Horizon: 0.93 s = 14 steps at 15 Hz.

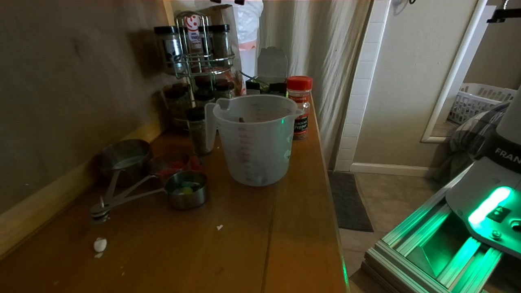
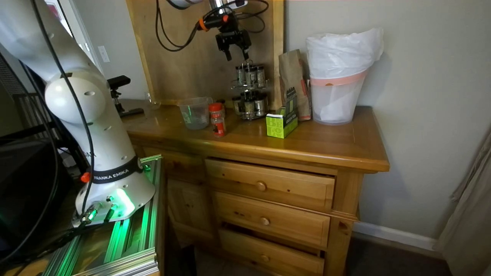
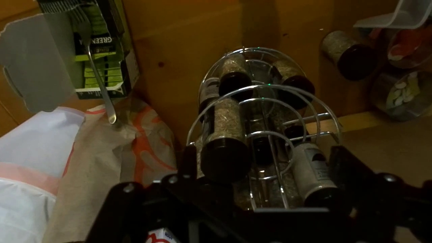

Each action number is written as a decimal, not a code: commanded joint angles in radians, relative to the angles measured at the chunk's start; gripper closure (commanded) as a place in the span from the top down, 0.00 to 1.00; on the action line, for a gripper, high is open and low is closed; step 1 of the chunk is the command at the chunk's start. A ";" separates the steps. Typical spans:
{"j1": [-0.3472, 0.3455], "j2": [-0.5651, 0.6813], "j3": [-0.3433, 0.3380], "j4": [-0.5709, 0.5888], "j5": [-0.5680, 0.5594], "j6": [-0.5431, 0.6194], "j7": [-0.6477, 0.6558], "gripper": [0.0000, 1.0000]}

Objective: Remove one bottle from the top rack

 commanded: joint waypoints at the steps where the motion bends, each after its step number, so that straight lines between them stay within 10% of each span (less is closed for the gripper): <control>1: 0.002 0.055 -0.021 0.005 -0.046 0.045 -0.038 1.00; 9: 0.008 0.125 -0.031 0.012 -0.034 0.098 -0.064 0.99; 14: 0.008 0.154 -0.029 0.015 -0.026 0.160 -0.053 0.79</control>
